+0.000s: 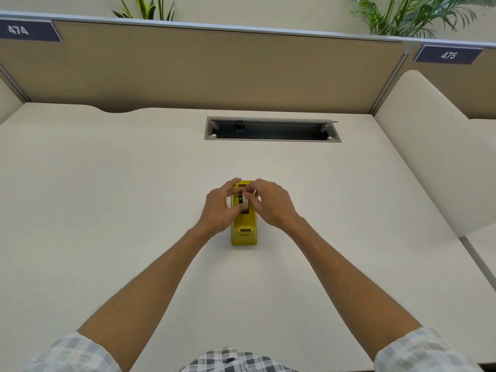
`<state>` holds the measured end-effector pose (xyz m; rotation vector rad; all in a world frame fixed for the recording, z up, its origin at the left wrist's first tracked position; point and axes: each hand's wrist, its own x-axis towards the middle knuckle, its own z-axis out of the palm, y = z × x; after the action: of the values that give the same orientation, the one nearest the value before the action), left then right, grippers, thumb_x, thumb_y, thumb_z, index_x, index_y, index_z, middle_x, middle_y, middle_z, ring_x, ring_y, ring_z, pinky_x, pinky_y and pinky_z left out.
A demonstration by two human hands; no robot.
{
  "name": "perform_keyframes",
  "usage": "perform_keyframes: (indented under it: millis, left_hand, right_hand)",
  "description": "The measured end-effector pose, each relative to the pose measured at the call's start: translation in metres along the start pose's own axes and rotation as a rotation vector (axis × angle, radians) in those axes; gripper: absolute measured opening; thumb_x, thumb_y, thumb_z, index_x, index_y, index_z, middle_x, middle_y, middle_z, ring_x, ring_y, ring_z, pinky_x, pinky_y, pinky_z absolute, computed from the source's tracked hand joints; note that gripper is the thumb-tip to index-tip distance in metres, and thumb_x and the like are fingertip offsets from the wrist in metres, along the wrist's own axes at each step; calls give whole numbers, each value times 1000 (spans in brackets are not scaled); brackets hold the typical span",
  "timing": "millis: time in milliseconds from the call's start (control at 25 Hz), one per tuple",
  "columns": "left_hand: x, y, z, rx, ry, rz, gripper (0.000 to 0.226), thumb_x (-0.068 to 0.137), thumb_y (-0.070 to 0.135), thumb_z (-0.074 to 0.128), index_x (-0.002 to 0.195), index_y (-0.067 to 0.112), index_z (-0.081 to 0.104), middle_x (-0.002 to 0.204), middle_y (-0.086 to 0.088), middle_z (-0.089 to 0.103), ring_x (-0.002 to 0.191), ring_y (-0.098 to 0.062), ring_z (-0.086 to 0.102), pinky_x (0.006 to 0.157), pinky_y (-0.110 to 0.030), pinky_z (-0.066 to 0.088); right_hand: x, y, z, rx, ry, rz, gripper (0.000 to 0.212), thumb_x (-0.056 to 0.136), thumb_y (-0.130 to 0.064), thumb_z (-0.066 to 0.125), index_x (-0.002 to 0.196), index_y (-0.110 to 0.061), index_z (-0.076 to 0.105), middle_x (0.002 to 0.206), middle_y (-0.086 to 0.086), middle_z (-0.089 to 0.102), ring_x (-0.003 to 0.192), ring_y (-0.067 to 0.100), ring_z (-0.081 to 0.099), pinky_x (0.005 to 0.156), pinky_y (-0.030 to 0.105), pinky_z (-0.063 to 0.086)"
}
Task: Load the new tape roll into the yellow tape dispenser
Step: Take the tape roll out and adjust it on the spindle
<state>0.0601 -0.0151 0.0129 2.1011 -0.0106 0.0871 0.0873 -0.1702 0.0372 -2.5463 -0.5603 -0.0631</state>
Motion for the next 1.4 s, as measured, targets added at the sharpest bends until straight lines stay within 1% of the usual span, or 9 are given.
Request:
perform_keyframes:
  millis: [80, 280, 520, 680, 800, 920, 1080, 1320, 1400]
  left_hand:
    - [0, -1, 0, -1, 1, 6, 66, 82, 25, 75, 140, 19, 46, 124, 3, 67, 126, -16, 53, 106, -42, 43]
    - [0, -2, 1, 25, -7, 8, 65, 83, 29, 74, 141, 21, 44, 126, 6, 66, 128, -20, 49, 108, -51, 39]
    - [0, -1, 0, 22, -5, 17, 61, 84, 27, 73, 139, 21, 46, 124, 8, 66, 126, -16, 51, 108, -50, 38]
    - [-1, -1, -1, 18, -6, 19, 61, 84, 26, 73, 138, 21, 47, 124, 7, 67, 126, -16, 51, 109, -50, 36]
    - [-2, 0, 0, 9, -6, 9, 61, 84, 26, 73, 138, 21, 47, 125, 5, 66, 126, -19, 50, 109, -50, 37]
    - [-2, 1, 0, 15, -6, 18, 59, 85, 28, 72, 138, 21, 47, 127, 4, 65, 126, -19, 52, 109, -50, 37]
    - [-2, 0, 0, 22, -11, 15, 59, 85, 30, 72, 138, 21, 48, 128, 4, 64, 126, -19, 52, 108, -50, 38]
    - [-2, -1, 1, 28, -16, 9, 61, 84, 29, 73, 138, 23, 47, 129, 5, 64, 127, -21, 51, 108, -50, 39]
    - [-1, -2, 0, 25, -15, 20, 60, 83, 26, 73, 138, 22, 48, 126, 5, 65, 125, -18, 53, 109, -45, 40]
  right_hand:
    - [-5, 1, 1, 22, 36, -17, 18, 95, -26, 52, 104, -22, 67, 98, -6, 67, 85, 14, 61, 65, 28, 42]
    - [-9, 1, 3, 53, 73, -15, 19, 94, -26, 54, 106, -23, 69, 96, -6, 67, 83, 13, 62, 67, 32, 50]
    - [-6, 1, 0, 29, 67, -11, 14, 92, -26, 59, 99, -25, 72, 95, -7, 66, 84, 11, 62, 64, 28, 43]
    - [-3, -1, -3, 13, 68, -19, 17, 91, -27, 60, 102, -28, 73, 95, -7, 65, 83, 12, 60, 63, 27, 38]
    - [-9, -3, 0, -94, 96, -106, 19, 94, -24, 58, 107, -25, 72, 99, -1, 67, 87, 17, 60, 64, 31, 46]
    - [-18, -4, 7, -206, 191, -187, 14, 91, -18, 62, 97, -14, 74, 96, 5, 69, 81, 26, 64, 59, 33, 48]
    - [-23, -4, 10, -189, 250, -169, 16, 88, -16, 65, 102, -16, 72, 99, 4, 70, 81, 23, 64, 57, 31, 49]
    - [-27, -2, 14, -137, 255, -135, 22, 88, -18, 63, 109, -18, 71, 101, 3, 68, 81, 23, 63, 57, 29, 46]
    - [-27, -1, 12, -123, 229, -119, 27, 88, -23, 63, 113, -18, 68, 109, 2, 66, 89, 22, 63, 60, 30, 49]
